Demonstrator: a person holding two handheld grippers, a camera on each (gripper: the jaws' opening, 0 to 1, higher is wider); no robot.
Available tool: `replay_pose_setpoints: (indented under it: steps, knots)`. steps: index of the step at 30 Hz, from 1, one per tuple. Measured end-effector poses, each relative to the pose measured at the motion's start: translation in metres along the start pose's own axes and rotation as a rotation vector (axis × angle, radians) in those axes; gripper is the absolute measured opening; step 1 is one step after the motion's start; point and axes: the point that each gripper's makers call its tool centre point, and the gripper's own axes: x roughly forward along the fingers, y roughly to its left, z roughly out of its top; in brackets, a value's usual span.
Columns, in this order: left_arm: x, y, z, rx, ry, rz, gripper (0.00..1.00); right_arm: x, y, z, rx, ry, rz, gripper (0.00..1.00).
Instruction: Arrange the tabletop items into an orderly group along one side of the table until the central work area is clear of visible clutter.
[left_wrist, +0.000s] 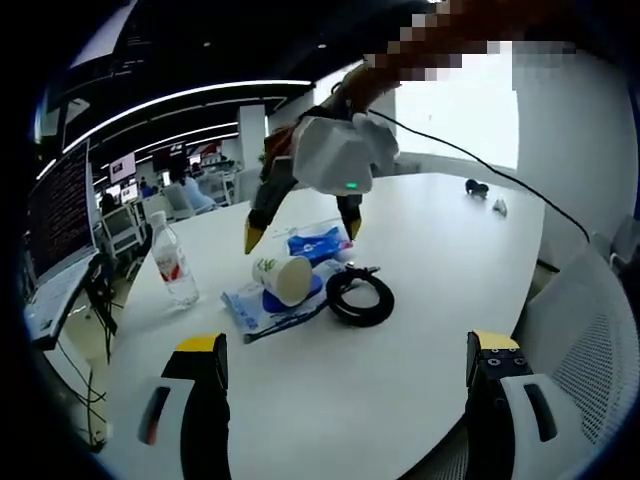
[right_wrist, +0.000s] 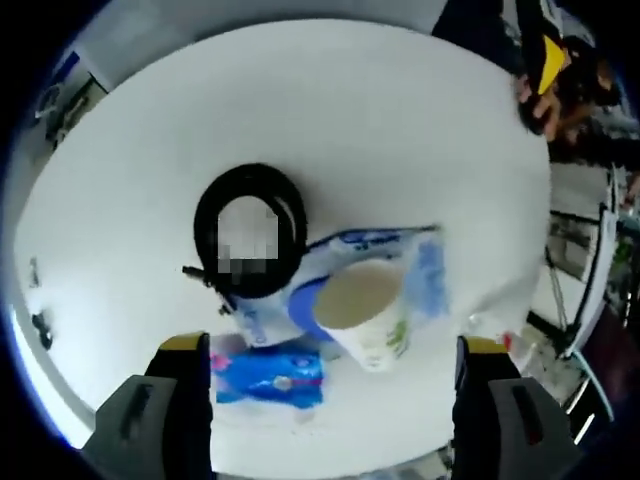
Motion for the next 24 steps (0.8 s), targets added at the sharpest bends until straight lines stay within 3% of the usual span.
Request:
replay_pose_setpoints:
  steps: [9, 24]
  knots:
    - [0.001, 0.001, -0.002, -0.001, 0.011, 0.004, 0.99, 0.016, -0.007, 0.002, -0.119, -0.035, -0.010, 1.00]
    - [0.001, 0.006, -0.004, -0.013, 0.014, 0.025, 0.99, 0.033, 0.003, 0.008, -0.314, -0.075, 0.078, 0.97]
